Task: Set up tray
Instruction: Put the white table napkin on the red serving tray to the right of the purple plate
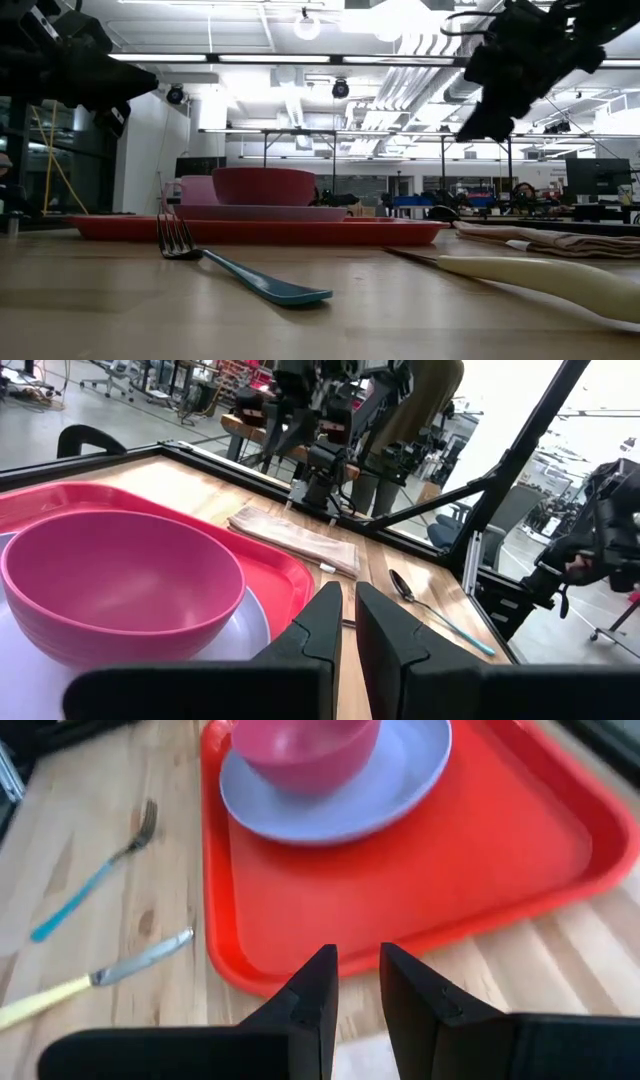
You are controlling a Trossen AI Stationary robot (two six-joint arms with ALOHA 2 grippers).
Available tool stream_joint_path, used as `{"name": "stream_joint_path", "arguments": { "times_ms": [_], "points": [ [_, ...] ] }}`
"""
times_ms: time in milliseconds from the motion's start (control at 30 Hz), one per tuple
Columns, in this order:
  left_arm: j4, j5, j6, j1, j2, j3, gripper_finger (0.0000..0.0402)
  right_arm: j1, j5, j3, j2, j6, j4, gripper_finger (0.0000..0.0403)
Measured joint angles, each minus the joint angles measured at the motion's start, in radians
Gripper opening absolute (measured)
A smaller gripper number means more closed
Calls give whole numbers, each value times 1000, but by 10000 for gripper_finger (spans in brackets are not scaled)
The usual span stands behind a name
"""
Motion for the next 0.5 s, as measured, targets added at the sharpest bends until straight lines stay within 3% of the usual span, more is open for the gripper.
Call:
{"name": "stream_joint_path", "arguments": {
  "times_ms": [133,400,500],
  "points": [
    [-1,0,0,0,0,0,65,0,29,-37,-20,-2,-37,57],
    [-1,0,3,0,0,0,65,0,229,-68,-20,-3,-69,57],
    [-1,0,3,0,0,0,65,-1,246,-68,-20,-10,-65,57]
  ]
}}
